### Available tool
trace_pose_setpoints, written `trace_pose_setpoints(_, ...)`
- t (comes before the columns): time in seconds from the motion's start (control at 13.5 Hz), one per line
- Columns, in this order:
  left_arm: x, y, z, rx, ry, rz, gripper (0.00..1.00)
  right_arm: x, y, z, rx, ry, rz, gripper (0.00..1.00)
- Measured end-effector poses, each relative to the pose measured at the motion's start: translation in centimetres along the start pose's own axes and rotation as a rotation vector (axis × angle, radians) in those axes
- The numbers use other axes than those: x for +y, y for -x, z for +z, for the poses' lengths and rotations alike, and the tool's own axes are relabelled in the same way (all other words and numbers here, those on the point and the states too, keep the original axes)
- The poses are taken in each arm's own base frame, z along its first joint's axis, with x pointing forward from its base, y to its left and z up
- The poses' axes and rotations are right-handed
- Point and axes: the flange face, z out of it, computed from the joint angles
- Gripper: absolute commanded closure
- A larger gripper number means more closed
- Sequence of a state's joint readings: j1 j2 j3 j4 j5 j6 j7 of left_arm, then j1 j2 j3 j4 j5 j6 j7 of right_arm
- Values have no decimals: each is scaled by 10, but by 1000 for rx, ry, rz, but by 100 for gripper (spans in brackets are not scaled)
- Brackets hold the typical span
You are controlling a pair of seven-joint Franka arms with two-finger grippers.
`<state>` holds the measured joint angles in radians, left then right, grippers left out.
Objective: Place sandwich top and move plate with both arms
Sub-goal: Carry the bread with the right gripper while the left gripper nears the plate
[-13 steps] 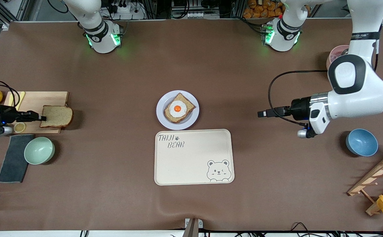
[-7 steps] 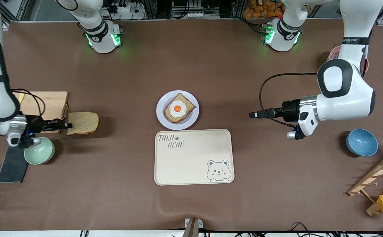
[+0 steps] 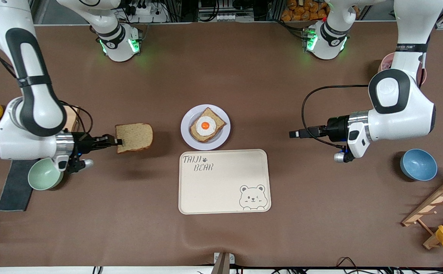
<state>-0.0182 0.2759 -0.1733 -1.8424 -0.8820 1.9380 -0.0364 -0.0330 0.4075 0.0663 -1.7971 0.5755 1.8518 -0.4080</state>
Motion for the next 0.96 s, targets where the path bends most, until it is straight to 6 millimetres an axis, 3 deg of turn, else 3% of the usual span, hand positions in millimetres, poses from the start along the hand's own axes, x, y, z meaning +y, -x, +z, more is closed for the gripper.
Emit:
trace_pose_setpoints(0.22,-3,-3,-6,9,5,-4,0,-44,9,30,30,12,-14,100)
trace_pose_setpoints(0.52,-8,-3,-4,1,35,-10,0,-65,19,58,42,-20,-6,100)
trace_pose_setpoints(0.96,-56,5,45,-55,135,31,0,-118,20,109,78,-24,-21,100)
